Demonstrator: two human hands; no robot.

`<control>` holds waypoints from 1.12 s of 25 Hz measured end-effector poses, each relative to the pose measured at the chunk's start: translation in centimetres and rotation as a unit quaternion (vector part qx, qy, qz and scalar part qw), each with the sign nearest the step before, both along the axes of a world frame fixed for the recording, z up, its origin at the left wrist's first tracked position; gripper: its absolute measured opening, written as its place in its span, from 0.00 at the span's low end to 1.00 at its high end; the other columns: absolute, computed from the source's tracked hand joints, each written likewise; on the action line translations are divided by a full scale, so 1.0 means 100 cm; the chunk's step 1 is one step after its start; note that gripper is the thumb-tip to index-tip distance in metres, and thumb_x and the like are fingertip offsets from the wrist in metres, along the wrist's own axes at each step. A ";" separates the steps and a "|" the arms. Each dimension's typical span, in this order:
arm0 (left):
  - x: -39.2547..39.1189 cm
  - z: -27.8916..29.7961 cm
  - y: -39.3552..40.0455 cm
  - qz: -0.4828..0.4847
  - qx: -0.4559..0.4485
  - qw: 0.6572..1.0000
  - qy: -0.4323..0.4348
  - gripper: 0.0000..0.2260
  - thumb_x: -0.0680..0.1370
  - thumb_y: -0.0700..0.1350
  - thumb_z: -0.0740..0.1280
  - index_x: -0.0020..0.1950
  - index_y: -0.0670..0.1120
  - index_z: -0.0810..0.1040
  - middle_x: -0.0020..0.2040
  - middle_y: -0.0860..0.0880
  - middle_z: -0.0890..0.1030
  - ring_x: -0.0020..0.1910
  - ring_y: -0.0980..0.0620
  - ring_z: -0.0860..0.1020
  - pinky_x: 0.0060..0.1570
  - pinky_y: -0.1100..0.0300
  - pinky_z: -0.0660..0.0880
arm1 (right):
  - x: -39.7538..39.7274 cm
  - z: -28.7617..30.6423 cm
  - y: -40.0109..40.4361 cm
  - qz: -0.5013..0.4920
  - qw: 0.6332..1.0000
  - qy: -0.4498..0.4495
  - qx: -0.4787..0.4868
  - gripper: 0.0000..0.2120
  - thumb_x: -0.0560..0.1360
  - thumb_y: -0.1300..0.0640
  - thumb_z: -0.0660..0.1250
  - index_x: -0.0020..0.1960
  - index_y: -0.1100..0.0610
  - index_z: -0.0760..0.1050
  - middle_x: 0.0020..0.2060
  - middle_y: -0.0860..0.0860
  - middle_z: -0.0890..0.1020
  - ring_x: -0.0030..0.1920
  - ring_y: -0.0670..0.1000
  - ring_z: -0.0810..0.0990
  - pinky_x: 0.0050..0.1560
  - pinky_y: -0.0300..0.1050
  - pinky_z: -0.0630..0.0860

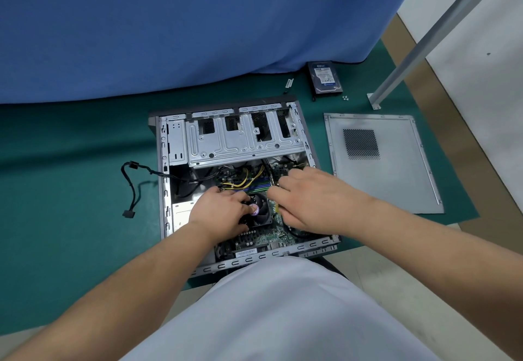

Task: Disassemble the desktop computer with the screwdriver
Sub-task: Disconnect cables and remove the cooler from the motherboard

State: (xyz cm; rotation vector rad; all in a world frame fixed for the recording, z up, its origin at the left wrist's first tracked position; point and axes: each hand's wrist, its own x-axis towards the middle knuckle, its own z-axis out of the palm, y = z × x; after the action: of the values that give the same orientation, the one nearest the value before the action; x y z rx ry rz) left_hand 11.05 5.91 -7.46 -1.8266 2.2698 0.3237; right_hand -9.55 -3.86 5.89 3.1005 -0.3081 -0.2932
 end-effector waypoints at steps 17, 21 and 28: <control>0.000 -0.002 0.001 -0.004 -0.005 1.000 -0.004 0.23 0.78 0.67 0.62 0.73 0.65 0.71 0.69 0.58 0.74 0.67 0.51 0.76 0.58 0.51 0.70 | -0.001 -0.002 0.009 -0.152 0.988 0.019 -0.026 0.23 0.81 0.32 0.42 0.50 0.51 0.62 0.30 0.48 0.72 0.33 0.58 0.79 0.29 0.43 0.62; 0.000 -0.003 0.000 -0.002 -0.005 1.000 -0.001 0.23 0.78 0.67 0.62 0.73 0.65 0.72 0.69 0.58 0.74 0.67 0.52 0.76 0.58 0.51 0.70 | 0.003 -0.005 0.006 -0.047 0.999 0.009 -0.017 0.15 0.84 0.41 0.52 0.51 0.52 0.66 0.38 0.50 0.78 0.40 0.57 0.80 0.34 0.48 0.72; 0.000 -0.003 0.000 -0.004 -0.008 1.000 -0.003 0.23 0.78 0.68 0.62 0.72 0.65 0.71 0.69 0.58 0.74 0.66 0.51 0.76 0.56 0.50 0.70 | 0.006 -0.002 0.009 -0.134 0.990 0.010 -0.053 0.23 0.82 0.33 0.46 0.53 0.51 0.68 0.30 0.49 0.75 0.32 0.57 0.78 0.30 0.43 0.63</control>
State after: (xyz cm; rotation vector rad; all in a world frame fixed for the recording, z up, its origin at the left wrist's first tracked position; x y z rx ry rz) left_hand 11.03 5.93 -7.74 -1.8224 2.2821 0.2977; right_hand -8.96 -2.99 5.71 2.9478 -0.7162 -0.3007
